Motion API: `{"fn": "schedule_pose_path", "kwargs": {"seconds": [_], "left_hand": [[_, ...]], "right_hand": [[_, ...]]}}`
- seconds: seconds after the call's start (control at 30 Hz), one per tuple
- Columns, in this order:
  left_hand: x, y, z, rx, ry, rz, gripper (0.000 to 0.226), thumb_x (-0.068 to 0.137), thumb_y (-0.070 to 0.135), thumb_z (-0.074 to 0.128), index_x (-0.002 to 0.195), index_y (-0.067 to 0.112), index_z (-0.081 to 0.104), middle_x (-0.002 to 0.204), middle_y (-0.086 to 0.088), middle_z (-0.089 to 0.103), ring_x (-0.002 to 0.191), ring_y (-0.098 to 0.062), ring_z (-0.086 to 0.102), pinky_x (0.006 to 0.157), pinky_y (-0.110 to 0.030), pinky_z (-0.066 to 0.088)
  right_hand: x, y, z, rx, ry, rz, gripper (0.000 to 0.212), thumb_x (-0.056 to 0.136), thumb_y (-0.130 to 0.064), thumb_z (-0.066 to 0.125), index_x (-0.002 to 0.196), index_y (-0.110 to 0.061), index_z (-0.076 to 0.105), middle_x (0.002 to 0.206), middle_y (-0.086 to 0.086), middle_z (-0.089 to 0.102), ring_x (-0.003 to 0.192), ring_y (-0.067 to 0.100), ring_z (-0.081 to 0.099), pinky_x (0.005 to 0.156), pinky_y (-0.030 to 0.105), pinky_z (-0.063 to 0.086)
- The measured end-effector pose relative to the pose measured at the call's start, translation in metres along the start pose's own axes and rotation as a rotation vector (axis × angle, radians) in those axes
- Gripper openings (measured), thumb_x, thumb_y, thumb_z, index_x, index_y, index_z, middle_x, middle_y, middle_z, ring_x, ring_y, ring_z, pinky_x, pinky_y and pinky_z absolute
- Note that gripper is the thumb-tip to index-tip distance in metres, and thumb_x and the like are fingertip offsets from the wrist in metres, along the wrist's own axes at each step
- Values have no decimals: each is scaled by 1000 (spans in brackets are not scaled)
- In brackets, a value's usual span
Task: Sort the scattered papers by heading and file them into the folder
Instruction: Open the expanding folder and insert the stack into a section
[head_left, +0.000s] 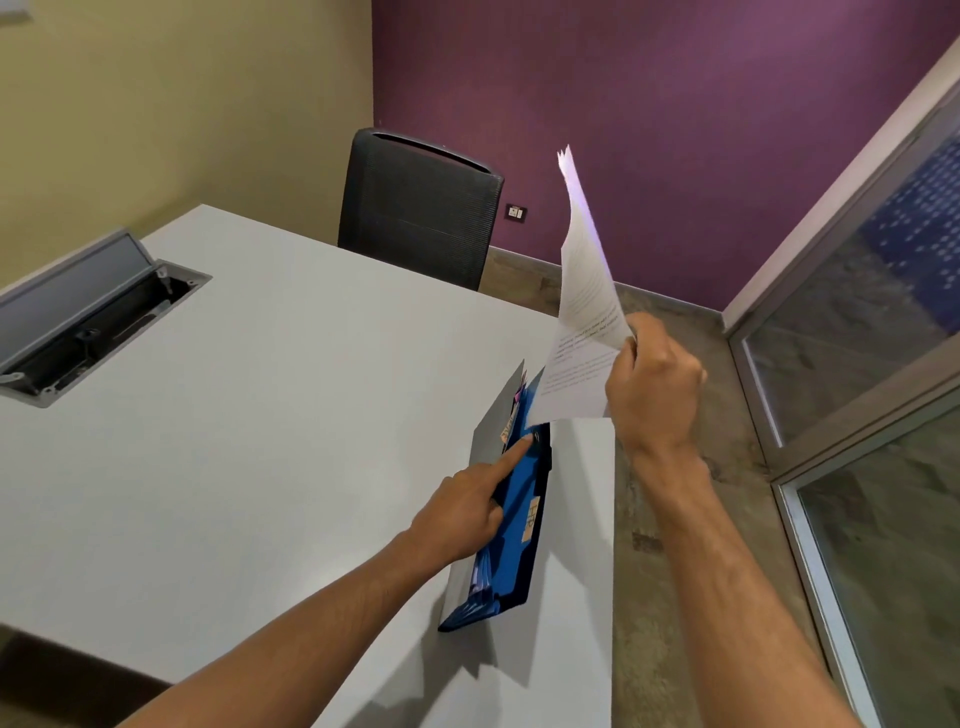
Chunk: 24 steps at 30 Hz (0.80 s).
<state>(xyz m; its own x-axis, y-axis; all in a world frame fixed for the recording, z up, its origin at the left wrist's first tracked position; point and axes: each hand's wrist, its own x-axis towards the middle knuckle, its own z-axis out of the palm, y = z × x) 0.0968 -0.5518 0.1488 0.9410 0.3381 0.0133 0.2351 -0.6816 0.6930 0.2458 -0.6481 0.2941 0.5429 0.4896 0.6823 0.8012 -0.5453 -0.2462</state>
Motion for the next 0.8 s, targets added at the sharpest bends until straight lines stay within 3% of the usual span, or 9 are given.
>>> {"fn": "schedule_pose_path", "kwargs": {"seconds": [0.1,0.2,0.43,0.57,0.7,0.8], "left_hand": [[1,0,0,31,0,7,86,93,9,46,149,51,-4,100,-5,57,83,-20,57,77,-33,51],[1,-1,-1,46,-6,7,82,95,10,45,149,49,-3,108,-6,58,87,-20,57,78,-32,50],[2,-4,2,65,-28,40,82,95,12,43,145,55,-6,120,-6,57,94,-21,57,83,-33,51],[4,-5,3,79,-33,49,83,96,14,42,141,59,-11,125,-6,55,98,-22,58,86,-34,51],[5,-5,4,100,-39,56,84,98,14,41,134,63,-17,123,-8,54,98,-23,57,88,-36,52],[6,-5,4,105,-49,59,83,98,16,39,133,65,-18,120,-8,53,97,-24,57,87,-38,53]], "right_hand": [[6,-3,10,-67,-124,9,12,97,-10,60,104,-1,58,94,17,70,75,31,70,52,41,60],[4,-10,16,-59,-174,11,12,96,-4,59,105,3,61,92,19,71,72,32,69,53,36,58],[12,-22,29,-79,-204,74,15,95,4,49,104,5,61,81,19,67,65,32,63,52,29,37],[20,-29,28,-49,-226,122,18,99,-1,45,107,5,59,92,22,67,78,33,66,57,26,41],[26,-33,31,-39,-255,169,18,100,-4,45,108,4,58,98,23,67,88,36,68,60,33,52],[33,-33,33,-41,-267,206,17,98,1,43,105,5,59,94,23,67,84,35,67,57,27,43]]}}
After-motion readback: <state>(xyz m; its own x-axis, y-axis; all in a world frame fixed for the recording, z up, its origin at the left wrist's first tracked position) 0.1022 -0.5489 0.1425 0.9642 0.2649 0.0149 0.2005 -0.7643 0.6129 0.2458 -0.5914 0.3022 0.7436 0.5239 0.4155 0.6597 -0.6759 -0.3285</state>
